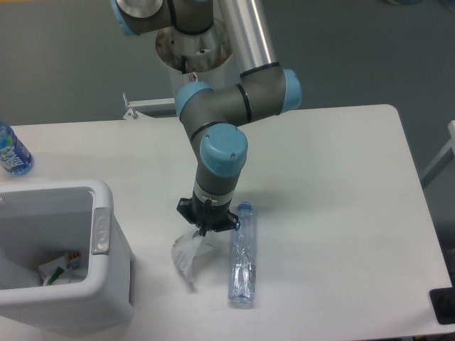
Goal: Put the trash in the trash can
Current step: 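Close the gripper on the crumpled white tissue, then lift the tissue and carry it over the white trash bin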
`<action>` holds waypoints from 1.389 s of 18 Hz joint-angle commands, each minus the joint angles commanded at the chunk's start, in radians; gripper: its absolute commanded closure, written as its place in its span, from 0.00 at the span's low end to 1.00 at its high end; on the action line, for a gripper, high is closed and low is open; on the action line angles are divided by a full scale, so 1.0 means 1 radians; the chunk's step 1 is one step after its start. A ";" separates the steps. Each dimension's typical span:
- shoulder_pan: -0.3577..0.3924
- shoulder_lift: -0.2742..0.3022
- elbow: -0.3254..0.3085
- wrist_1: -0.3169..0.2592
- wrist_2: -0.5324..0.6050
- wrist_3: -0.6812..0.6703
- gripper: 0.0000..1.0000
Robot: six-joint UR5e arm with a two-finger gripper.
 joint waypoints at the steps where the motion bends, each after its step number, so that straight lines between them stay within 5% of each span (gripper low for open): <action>1: 0.005 0.015 0.002 0.002 -0.038 -0.002 1.00; 7: 0.087 0.091 0.145 0.003 -0.285 -0.145 1.00; 17: 0.054 0.156 0.331 0.006 -0.391 -0.443 1.00; 25: -0.164 0.192 0.285 0.009 -0.390 -0.474 1.00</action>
